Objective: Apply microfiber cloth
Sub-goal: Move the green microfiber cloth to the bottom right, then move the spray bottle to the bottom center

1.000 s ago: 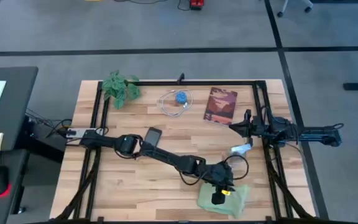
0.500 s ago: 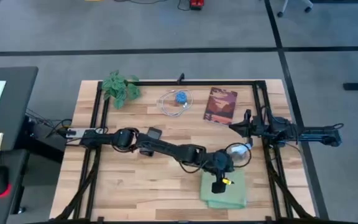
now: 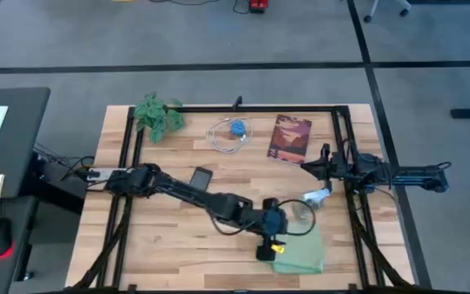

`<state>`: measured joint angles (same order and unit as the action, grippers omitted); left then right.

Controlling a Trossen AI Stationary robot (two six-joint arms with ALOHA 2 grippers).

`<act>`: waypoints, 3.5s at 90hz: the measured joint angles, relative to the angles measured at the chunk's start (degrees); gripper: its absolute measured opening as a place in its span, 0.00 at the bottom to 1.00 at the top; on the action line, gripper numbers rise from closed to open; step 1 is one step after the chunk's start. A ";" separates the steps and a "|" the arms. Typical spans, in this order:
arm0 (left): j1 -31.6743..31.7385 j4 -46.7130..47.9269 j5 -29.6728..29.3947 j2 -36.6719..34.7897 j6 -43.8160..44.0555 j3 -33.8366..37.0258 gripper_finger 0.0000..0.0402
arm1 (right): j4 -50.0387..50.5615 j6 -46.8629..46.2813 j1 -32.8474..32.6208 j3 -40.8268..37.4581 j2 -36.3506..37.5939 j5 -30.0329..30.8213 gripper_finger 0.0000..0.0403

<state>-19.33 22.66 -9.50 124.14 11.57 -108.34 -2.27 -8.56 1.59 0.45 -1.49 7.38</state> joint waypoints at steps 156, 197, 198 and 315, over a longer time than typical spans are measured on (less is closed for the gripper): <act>-1.99 -46.10 -16.61 -25.97 9.54 56.92 0.62 | 18.15 -17.15 -43.10 36.31 -30.06 -6.92 0.41; -1.97 -43.36 -16.88 -25.97 9.18 56.91 0.62 | 52.24 -50.50 -55.42 42.22 -44.17 -5.82 0.55; -1.97 -43.37 -16.88 -25.97 9.15 56.90 0.62 | 53.57 -51.44 -55.56 42.37 -44.31 -5.25 0.54; -1.93 -41.40 -16.83 -25.97 9.27 56.88 0.62 | 55.04 -37.99 -51.90 51.18 -53.36 32.20 0.67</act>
<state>-21.26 -18.74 -26.33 98.17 20.84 -51.46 52.77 -46.54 -50.31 51.64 -54.85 39.58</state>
